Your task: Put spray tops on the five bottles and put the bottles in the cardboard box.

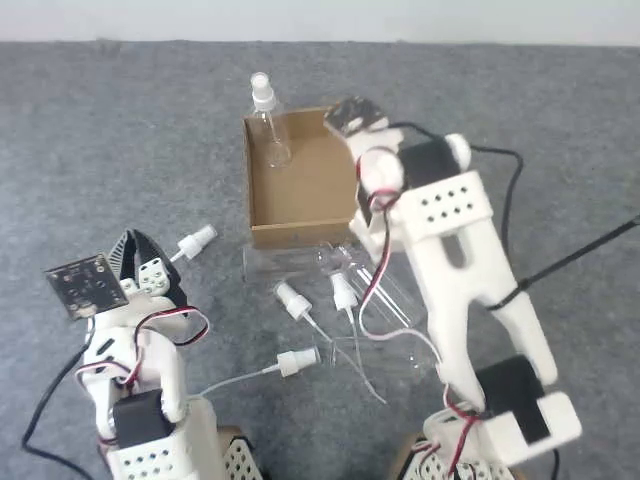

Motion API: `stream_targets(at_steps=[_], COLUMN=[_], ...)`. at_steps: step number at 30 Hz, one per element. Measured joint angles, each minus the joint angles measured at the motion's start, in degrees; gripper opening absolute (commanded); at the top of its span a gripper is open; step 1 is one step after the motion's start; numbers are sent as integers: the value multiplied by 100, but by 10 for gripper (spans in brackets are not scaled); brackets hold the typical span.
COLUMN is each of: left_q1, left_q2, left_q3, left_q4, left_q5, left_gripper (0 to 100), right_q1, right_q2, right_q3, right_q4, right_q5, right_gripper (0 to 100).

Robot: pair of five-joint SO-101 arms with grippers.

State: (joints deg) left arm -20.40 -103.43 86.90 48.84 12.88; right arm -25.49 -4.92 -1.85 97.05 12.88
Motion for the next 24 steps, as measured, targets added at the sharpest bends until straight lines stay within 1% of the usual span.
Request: stream_targets(at_steps=[4, 10, 15, 21, 24], left_q1=[0, 0, 0, 0, 0], left_q2=[0, 0, 0, 0, 0], left_q3=[0, 0, 0, 0, 0], left_q4=[0, 0, 0, 0, 0], left_q5=[0, 0, 0, -193, -255], left_gripper=[13, 13, 13, 13, 13], right_q1=[-237, -299, -334, -730, -809], right_q2=[-273, -536, -615, -624, -624], right_q3=[791, 1741, 2136, 2576, 2848], right_q4=[-527, -1398, -1829, -2295, -2664], right_q5=[0, 0, 0, -9, 0], right_gripper=[155, 158, 159, 159, 159])
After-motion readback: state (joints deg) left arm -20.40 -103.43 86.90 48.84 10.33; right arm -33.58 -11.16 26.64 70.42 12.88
